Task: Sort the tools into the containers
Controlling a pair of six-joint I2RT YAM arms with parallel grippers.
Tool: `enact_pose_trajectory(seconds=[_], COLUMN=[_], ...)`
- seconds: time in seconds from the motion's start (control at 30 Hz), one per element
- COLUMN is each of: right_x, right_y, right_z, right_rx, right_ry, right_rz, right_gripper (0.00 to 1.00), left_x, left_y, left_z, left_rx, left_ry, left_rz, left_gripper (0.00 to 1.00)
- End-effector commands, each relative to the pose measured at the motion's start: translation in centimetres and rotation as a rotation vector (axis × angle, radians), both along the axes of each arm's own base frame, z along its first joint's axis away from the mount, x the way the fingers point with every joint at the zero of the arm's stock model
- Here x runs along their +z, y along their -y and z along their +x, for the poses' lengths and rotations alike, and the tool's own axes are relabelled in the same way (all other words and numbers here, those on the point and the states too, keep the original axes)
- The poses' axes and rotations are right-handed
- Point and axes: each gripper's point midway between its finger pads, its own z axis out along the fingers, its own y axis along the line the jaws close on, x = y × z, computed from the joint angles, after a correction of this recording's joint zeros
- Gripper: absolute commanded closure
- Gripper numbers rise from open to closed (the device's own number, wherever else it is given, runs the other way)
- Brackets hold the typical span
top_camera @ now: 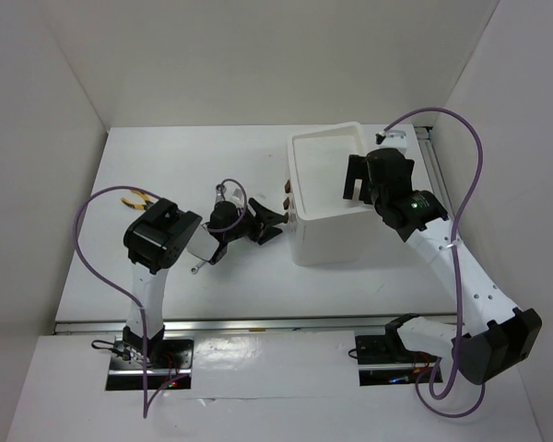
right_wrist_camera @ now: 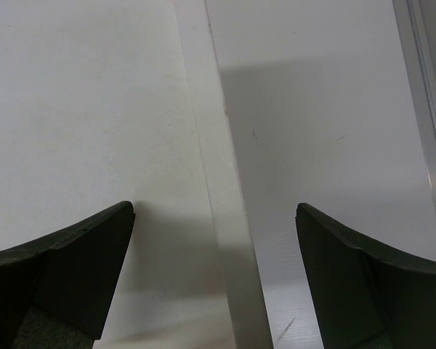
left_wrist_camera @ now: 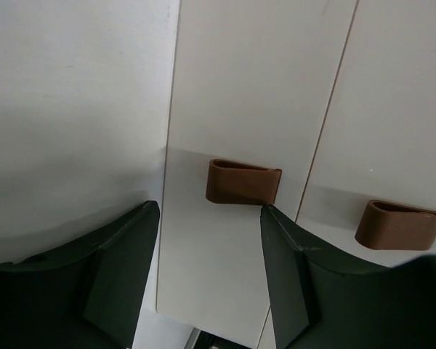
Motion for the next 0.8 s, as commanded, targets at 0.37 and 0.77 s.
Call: enact_pose_trajectory(seconds=[0.37,0.77], right_x=[0.1,0.4], right_y=[-0.3,-0.4], right_z=[-0.2,-0.3], right_rx=[0.011,0.011], right_ry=[0.021,0.023], right_rz=[-0.001,-0.006], right_gripper=[0.0,0.0], left_x=[3.7,2.0], left_y=[-1.5,-0.6], left_z=[1.9,2.6], left_rx=[0.062,0.048], left_ry=[0.136,0.103], left_rz=[-0.134,-0.139], left_gripper=[0.33,0.39])
